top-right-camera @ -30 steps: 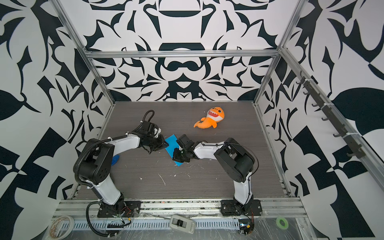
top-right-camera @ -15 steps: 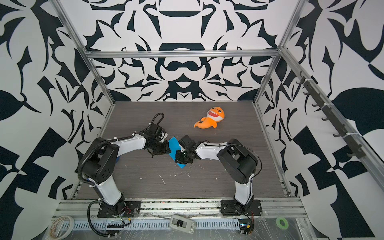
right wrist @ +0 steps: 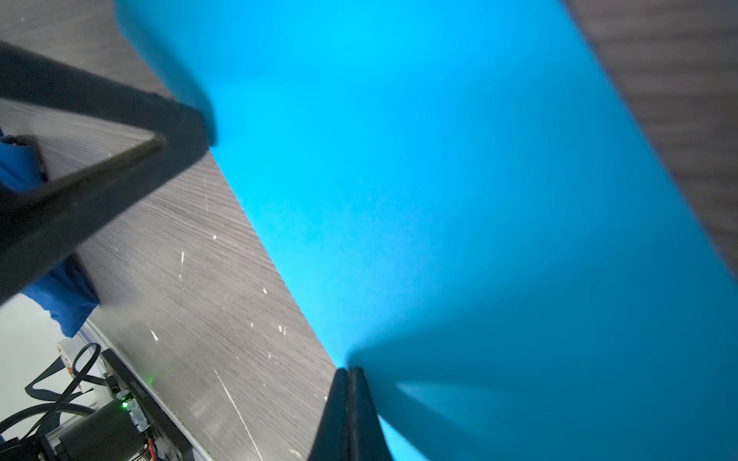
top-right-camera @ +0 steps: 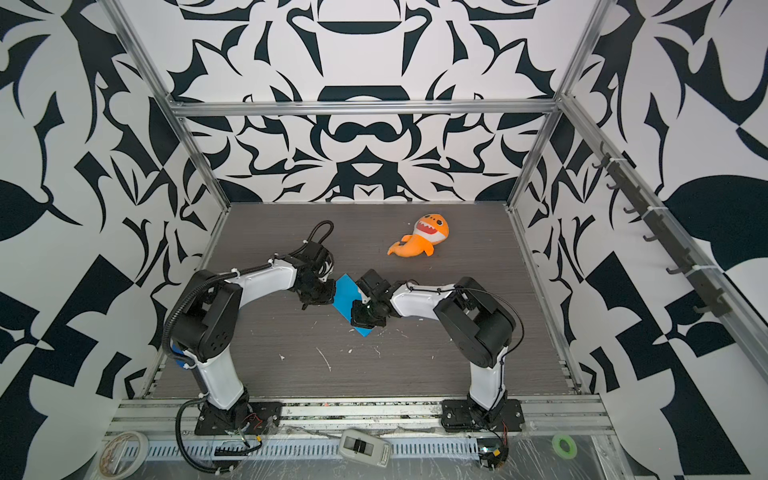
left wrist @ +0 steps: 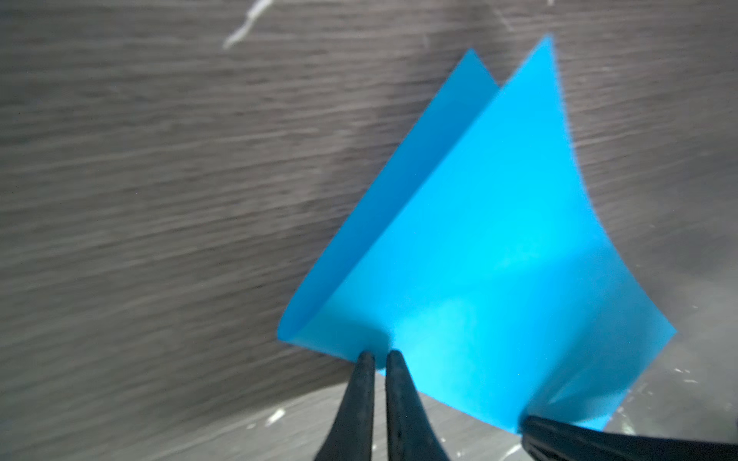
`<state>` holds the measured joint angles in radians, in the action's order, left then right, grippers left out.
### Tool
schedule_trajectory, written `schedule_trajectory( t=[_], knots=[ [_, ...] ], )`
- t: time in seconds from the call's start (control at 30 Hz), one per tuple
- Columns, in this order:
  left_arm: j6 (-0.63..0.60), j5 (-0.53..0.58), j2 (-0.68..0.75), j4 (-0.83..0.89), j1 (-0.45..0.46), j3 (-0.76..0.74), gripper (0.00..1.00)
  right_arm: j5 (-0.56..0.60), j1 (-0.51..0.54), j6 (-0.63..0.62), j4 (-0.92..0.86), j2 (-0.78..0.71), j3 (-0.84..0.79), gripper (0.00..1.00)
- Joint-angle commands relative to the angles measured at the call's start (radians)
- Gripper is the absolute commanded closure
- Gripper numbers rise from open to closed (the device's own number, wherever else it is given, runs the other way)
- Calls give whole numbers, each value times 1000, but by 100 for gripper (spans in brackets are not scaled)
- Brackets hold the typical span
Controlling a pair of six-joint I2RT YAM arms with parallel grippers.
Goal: Fold a paper plane with a square sheet of paper (pick it up from the middle)
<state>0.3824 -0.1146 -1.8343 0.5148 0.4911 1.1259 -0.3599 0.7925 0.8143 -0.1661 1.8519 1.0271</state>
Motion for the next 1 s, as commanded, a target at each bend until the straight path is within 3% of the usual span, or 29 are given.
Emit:
schedule_trajectory(
  t=[0.0,0.63,0.83,0.97],
  knots=[
    [-25,100,-42,94,-11,28,87,44,-2,-13,-127,29,-11,100],
    [-4,237,-103,145,-56,94,87,57,-2,-11,-119,29,-9,100],
    [75,211,6,117,-76,104,83,39,-3,19,15,-17,-2,100],
    [186,158,154,28,-76,10,71,38,-3,13,93,-64,39,99]
  ],
)
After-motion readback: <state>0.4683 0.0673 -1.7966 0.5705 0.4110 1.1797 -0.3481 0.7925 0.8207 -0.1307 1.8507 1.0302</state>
